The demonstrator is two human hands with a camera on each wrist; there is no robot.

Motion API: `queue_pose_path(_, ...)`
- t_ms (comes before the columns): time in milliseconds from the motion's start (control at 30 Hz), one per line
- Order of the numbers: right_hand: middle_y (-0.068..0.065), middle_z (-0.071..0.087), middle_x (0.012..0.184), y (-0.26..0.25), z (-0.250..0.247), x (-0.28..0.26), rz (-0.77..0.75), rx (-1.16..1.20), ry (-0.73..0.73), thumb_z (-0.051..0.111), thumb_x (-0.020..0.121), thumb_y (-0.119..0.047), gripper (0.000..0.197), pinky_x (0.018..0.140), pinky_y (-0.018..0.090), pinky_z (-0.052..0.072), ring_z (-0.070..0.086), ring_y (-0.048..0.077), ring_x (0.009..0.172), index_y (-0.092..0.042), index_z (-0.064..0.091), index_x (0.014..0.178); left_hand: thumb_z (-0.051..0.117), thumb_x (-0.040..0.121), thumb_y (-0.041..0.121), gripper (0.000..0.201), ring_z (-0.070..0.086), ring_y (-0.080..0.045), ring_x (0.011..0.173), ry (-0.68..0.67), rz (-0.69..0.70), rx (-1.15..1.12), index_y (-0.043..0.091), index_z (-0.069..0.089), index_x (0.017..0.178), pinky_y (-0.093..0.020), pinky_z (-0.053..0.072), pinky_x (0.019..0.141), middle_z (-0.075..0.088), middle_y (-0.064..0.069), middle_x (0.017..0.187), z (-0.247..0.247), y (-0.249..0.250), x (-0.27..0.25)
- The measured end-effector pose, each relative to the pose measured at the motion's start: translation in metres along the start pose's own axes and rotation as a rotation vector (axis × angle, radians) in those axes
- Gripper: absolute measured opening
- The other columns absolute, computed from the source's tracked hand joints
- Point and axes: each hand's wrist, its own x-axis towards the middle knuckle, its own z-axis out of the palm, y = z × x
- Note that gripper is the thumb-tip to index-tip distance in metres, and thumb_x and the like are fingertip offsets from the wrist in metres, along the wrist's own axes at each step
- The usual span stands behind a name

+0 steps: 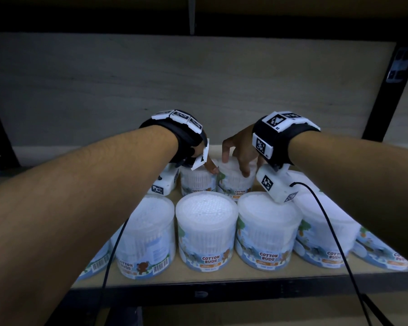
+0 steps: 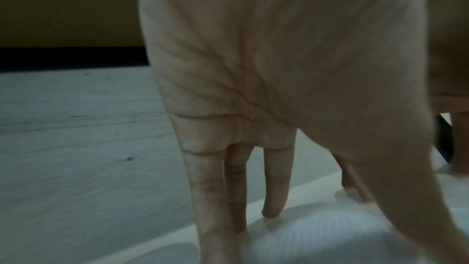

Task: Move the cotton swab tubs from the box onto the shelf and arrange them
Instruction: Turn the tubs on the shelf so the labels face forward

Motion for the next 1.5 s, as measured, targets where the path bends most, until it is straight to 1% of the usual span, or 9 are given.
queue_pose_path(67,0.003,0.055,0.133,0.000,-0.001,0.001,0.002,0.044,-0.030,0.082,0.072,-0.004,0.075,0.051,0.021,0.050,0.056,0.019,0.106,-0.028,0.047,0.133,0.080,0.044,0.073,0.061,0.060,-0.022,0.062,-0.059,-0.048,0.002,0.016,0.067,0.062,-0.027,0.052,0.066,0.065,-0.001,0.057,0.000,0.006,0.003)
queue_pose_path(267,0.001,0.042,0.144,-0.001,0.001,-0.005,-0.006,-0.001,0.009,0.074,0.082,-0.010,0.076,0.062,0.019,0.049,0.051,0.018,0.116,-0.027,0.037,0.146,0.073,0.083,0.045,0.063,0.052,-0.021,0.053,-0.155,-0.059,0.003,0.013,0.059,0.030,-0.023,0.042,0.050,0.051,-0.004,0.031,-0.006,0.016,-0.012)
queue_pose_path(367,0.008,0.042,0.146,-0.003,0.003,-0.009,-0.039,-0.015,0.024,0.062,0.093,-0.013,0.060,0.074,0.023,0.050,0.045,0.023,0.128,-0.017,0.037,0.148,0.074,0.080,0.045,0.053,0.061,-0.024,0.060,-0.155,-0.075,-0.001,0.016,0.060,0.038,-0.021,0.050,0.062,0.057,-0.008,0.036,-0.006,0.016,-0.015)
queue_pose_path(533,0.016,0.050,0.136,0.001,0.000,-0.014,-0.053,0.149,0.009,0.059,0.094,-0.005,0.051,0.065,0.021,0.045,0.047,0.024,0.104,-0.006,0.046,0.143,0.078,0.079,0.042,0.045,0.050,-0.016,0.044,-0.088,-0.027,-0.105,0.011,0.052,0.061,-0.019,0.041,0.045,0.046,0.003,0.026,-0.002,0.014,-0.016)
queue_pose_path(667,0.008,0.038,0.150,-0.002,0.002,-0.016,0.005,0.092,-0.023,0.055,0.098,-0.010,0.055,0.104,0.036,0.043,0.043,0.020,0.128,-0.018,0.037,0.149,0.085,0.069,0.046,0.053,0.056,-0.023,0.046,-0.217,-0.057,-0.168,0.007,0.052,0.056,-0.020,0.050,0.045,0.058,-0.008,0.055,-0.004,0.015,-0.013)
queue_pose_path(867,0.005,0.037,0.150,0.004,0.004,-0.026,0.022,0.105,-0.041,0.057,0.097,-0.011,0.056,0.064,0.024,0.045,0.039,0.018,0.134,-0.023,0.038,0.148,0.070,0.084,0.051,0.046,0.053,-0.017,0.057,-0.227,-0.053,-0.073,0.008,0.055,0.078,-0.020,0.045,0.047,0.054,-0.008,0.075,-0.002,0.028,-0.020)
queue_pose_path(1067,0.007,0.039,0.148,0.006,0.009,-0.026,0.038,0.109,-0.066,0.057,0.096,-0.008,0.057,0.108,0.036,0.041,0.043,0.021,0.132,-0.022,0.038,0.148,0.053,0.092,0.058,0.064,0.051,-0.014,0.064,-0.235,-0.056,0.008,0.003,0.058,0.123,-0.021,0.038,0.053,0.056,-0.008,0.075,-0.001,0.037,-0.035)
queue_pose_path(1367,0.006,0.035,0.150,0.007,0.013,-0.035,0.022,0.095,-0.090,0.054,0.096,-0.005,0.059,0.110,0.038,0.039,0.040,0.022,0.135,-0.021,0.035,0.149,0.057,0.089,0.060,0.072,0.055,-0.014,0.060,-0.267,-0.046,0.022,0.000,0.061,0.128,-0.022,0.043,0.052,0.066,-0.009,0.086,-0.002,0.037,-0.050)
queue_pose_path(1500,0.007,0.035,0.150,0.006,0.014,-0.038,0.023,0.112,-0.097,0.055,0.095,-0.004,0.060,0.110,0.038,0.038,0.041,0.023,0.134,-0.020,0.034,0.149,0.070,0.078,0.060,0.067,0.059,-0.013,0.047,-0.231,0.002,-0.050,0.002,0.070,0.112,-0.019,0.044,0.047,0.065,-0.003,0.050,-0.005,0.031,-0.051)
